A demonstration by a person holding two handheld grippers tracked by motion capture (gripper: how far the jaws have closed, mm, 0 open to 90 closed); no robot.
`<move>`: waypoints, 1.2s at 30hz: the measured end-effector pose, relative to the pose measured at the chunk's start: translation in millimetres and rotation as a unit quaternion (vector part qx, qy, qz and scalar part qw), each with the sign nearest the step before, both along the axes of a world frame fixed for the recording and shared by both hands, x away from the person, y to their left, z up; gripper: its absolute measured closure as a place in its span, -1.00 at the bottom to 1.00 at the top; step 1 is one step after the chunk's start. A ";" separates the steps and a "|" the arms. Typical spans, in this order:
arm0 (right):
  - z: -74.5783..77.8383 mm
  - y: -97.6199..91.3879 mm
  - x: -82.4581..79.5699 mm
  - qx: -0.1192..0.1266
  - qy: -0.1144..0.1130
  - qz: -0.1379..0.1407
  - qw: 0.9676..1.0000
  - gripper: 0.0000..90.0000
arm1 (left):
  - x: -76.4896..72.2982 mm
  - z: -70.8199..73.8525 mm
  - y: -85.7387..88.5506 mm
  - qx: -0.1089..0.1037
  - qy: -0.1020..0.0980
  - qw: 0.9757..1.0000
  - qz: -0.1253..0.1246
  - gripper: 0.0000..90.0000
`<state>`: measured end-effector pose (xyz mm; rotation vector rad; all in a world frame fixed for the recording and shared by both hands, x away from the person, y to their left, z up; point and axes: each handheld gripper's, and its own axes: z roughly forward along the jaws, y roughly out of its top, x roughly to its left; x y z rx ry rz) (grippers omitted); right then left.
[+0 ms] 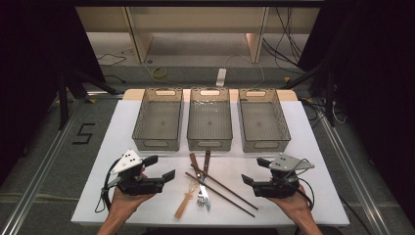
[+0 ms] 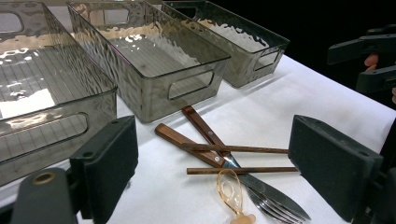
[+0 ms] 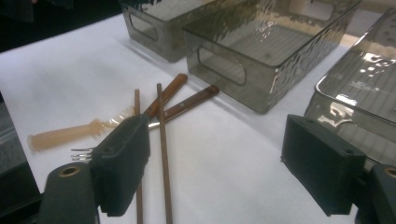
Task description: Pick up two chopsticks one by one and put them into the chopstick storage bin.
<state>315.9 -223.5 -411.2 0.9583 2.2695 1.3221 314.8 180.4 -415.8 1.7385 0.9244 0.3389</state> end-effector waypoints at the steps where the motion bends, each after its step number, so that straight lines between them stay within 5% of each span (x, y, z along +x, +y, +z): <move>1: 0.3 3.1 2.0 -0.005 0.003 0.001 1.000 -0.44 | 0.1 0.1 0.2 0.000 -0.001 1.000 -0.001 -0.66; 13: 1.4 31.9 22.7 -0.070 0.061 0.032 0.995 -0.38 | 0.0 0.1 0.5 0.001 -0.001 1.000 -0.001 -0.66; 20: -9.0 43.4 32.9 -0.127 0.116 0.054 0.984 -0.23 | -0.1 0.2 0.0 0.002 -0.001 1.000 -0.001 -0.66; 28: -20.2 57.1 35.7 -0.185 0.144 0.075 0.969 0.04 | 0.0 0.1 -0.3 0.002 0.000 1.000 -0.002 -0.66; 36: -30.0 66.6 37.2 -0.212 0.165 0.095 0.958 0.21 | 0.1 0.0 -0.6 0.003 0.000 1.000 -0.002 -0.66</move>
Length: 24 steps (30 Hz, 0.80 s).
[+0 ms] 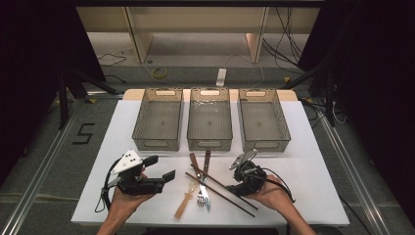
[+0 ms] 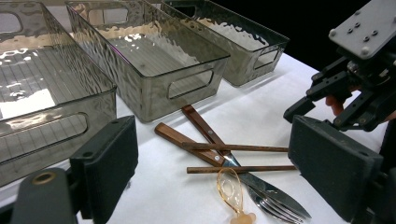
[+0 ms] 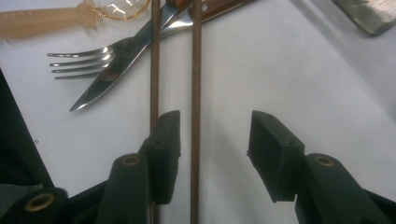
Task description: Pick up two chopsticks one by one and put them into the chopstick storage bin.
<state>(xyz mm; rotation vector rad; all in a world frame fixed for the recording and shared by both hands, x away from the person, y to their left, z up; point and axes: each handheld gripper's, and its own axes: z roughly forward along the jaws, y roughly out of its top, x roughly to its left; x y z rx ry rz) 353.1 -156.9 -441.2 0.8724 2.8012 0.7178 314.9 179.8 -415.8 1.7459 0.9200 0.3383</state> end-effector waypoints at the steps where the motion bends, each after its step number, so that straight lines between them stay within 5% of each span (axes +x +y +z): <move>1: -1.2 1.2 0.0 -0.003 0.002 0.001 1.000 0.22 | 0.0 -0.1 -0.1 0.000 0.000 1.000 0.000 -0.66; 24: -20.9 20.4 5.3 -0.055 0.039 0.026 0.997 0.72 | 0.0 0.5 0.5 0.003 -0.001 1.000 -0.001 -0.66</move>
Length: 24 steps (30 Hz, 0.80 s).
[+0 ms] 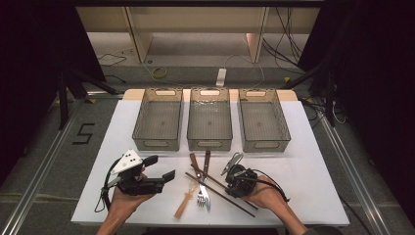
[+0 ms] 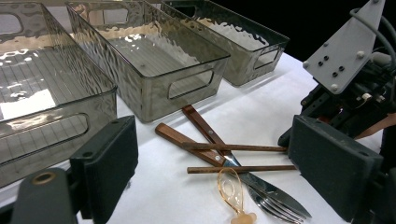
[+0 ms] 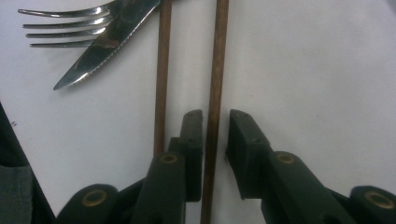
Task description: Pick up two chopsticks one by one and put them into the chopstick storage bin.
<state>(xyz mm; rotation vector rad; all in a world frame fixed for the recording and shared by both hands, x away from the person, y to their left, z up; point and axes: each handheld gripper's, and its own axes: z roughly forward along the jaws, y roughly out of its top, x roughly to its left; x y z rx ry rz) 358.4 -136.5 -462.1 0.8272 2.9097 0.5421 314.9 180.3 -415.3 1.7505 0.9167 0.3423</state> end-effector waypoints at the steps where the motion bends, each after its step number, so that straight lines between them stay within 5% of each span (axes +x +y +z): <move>1: 0.0 0.0 0.0 0.000 0.000 0.000 1.000 0.72 | 0.0 0.1 0.0 0.000 0.000 1.000 0.000 -0.66; 17: 6.0 -0.2 1.9 0.003 -0.021 0.030 0.999 0.90 | 1.1 -0.4 -1.2 0.005 0.004 1.000 -0.003 -0.66; 24: 19.7 -1.8 -1.4 0.008 -0.028 0.047 0.998 0.90 | 6.3 -3.3 -7.7 0.040 0.028 0.998 -0.027 -0.66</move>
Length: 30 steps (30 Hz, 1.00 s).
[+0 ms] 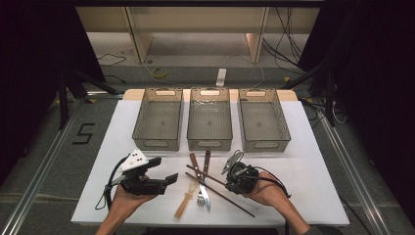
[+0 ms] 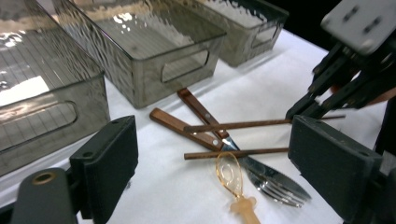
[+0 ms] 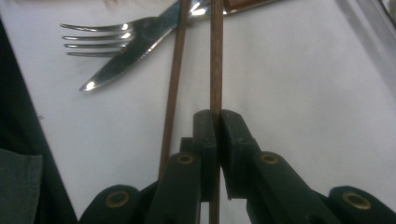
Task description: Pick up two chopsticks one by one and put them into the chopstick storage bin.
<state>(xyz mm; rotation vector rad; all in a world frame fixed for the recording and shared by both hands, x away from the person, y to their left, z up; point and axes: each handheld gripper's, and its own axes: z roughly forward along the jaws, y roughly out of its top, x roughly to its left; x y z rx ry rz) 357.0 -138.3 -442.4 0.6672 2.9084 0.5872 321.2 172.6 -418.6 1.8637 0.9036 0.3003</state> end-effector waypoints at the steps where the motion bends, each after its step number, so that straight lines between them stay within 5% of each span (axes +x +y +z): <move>1: 1.9 -0.2 -0.5 0.000 -0.001 0.009 1.000 0.90 | 1.1 -0.3 -1.0 0.003 0.002 1.000 -0.004 -0.66; 7: 9.9 4.3 -6.2 -0.004 -0.007 0.038 0.999 0.90 | 6.1 -0.6 -12.9 0.044 0.011 0.998 -0.042 -0.66; 12: 12.1 9.2 -9.8 -0.007 -0.009 0.058 0.998 0.90 | 8.9 -2.9 -29.6 0.098 0.028 0.991 -0.081 -0.66; 18: 16.2 14.3 -15.4 -0.014 -0.022 0.083 0.996 0.90 | 10.4 -7.0 -49.0 0.169 0.034 0.977 -0.127 -0.64; 23: 18.9 17.8 -20.1 -0.023 -0.035 0.112 0.993 0.90 | 10.7 -7.7 -59.8 0.190 0.050 0.967 -0.161 -0.60; 30: 20.2 21.9 -25.5 -0.041 -0.046 0.149 0.987 0.90 | 9.1 -9.9 -71.8 0.232 0.038 0.953 -0.191 -0.43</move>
